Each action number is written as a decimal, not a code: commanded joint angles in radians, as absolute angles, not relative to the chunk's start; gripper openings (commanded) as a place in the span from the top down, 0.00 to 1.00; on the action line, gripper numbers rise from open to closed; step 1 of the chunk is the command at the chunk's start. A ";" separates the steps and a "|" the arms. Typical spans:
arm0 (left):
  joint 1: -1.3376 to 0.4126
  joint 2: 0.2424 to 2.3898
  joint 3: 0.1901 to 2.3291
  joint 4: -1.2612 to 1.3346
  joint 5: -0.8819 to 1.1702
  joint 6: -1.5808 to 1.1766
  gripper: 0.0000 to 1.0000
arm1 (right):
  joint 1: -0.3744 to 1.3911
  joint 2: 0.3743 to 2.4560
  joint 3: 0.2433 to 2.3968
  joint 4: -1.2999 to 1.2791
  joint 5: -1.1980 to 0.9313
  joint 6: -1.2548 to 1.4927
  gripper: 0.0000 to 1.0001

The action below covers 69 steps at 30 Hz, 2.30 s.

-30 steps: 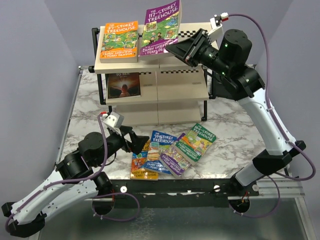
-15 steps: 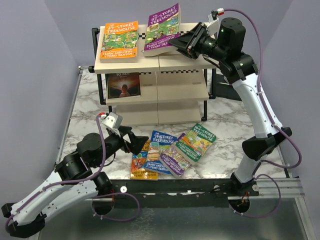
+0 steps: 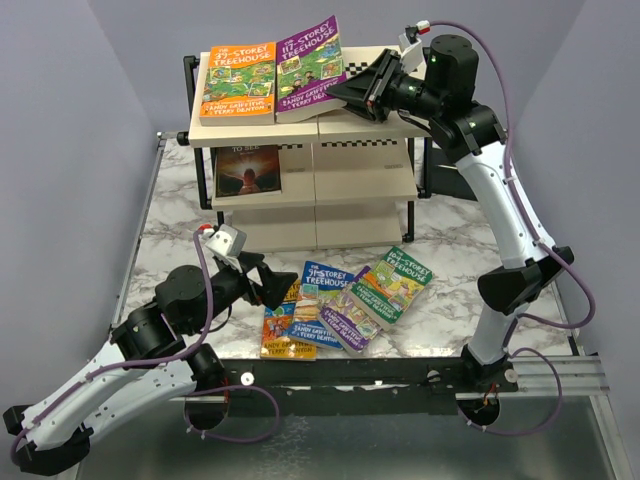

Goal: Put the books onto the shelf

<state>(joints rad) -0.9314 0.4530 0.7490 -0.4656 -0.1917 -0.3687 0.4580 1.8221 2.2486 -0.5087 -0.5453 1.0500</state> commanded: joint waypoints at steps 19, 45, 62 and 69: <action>-0.931 0.469 0.739 -0.457 -0.180 -0.356 0.01 | 0.457 1.778 2.220 -0.437 -0.564 1.030 0.59; -0.932 0.441 0.738 -0.456 -0.187 -0.361 0.01 | 0.469 1.741 2.301 -0.748 -0.269 0.808 0.35; -0.930 0.444 0.738 -0.456 -0.183 -0.359 0.01 | 0.518 1.810 2.381 -0.752 -0.254 0.750 0.38; -0.930 0.448 0.738 -0.456 -0.183 -0.357 0.01 | 0.544 1.816 2.386 -0.743 -0.251 0.750 0.39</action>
